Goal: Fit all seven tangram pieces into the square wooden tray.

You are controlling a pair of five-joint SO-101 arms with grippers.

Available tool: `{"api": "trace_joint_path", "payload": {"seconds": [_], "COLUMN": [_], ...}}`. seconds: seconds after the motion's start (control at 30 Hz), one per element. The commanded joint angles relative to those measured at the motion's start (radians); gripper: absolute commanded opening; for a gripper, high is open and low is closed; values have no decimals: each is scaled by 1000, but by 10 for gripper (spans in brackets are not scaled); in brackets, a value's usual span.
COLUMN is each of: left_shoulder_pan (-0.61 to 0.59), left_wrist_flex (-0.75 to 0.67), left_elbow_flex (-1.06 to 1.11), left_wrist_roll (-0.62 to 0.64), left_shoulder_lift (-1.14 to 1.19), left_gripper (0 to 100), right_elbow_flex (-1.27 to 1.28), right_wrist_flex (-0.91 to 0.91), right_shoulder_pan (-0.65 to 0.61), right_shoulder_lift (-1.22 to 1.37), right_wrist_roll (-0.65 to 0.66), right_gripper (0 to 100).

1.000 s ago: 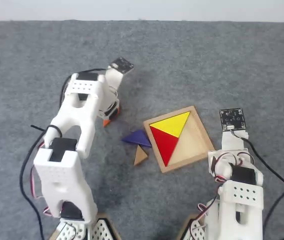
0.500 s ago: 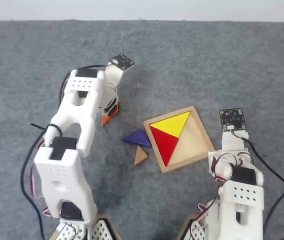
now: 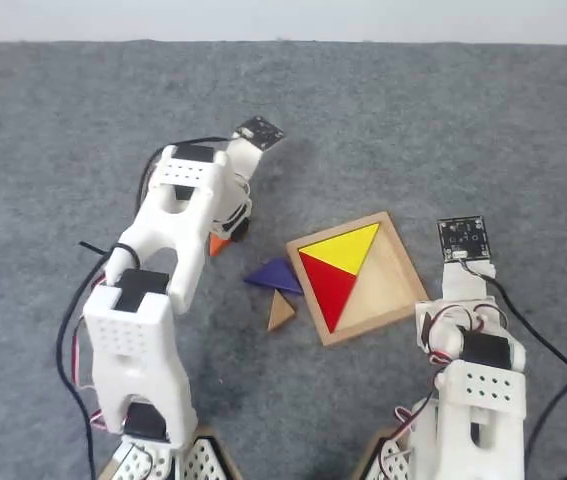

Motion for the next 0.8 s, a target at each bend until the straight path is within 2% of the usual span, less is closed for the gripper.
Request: {"api": "trace_joint_path", "payload": {"seconds": [0.0, 0.3, 0.5, 0.6, 0.77], "left_shoulder_pan": [58, 155, 72, 69, 152], "left_wrist_flex": [11, 58, 60, 64, 5], "left_elbow_flex": [51, 280, 320, 354, 484], "left_wrist_roll": [9, 2, 2, -40, -48], "left_shoulder_lift": [-54, -279, -440, -493, -529], "left_gripper": [145, 145, 218, 221, 221], "right_elbow_flex": [-6, -6, -5, -5, -5], "right_wrist_flex": [-21, -18, -16, -18, -21], "right_shoulder_pan": [-5, -5, -5, -5, -5], "right_shoulder_lift": [-25, -25, -25, -25, -25], "right_wrist_roll": [12, 12, 12, 12, 12], "right_gripper": [113, 113, 113, 113, 113]}}
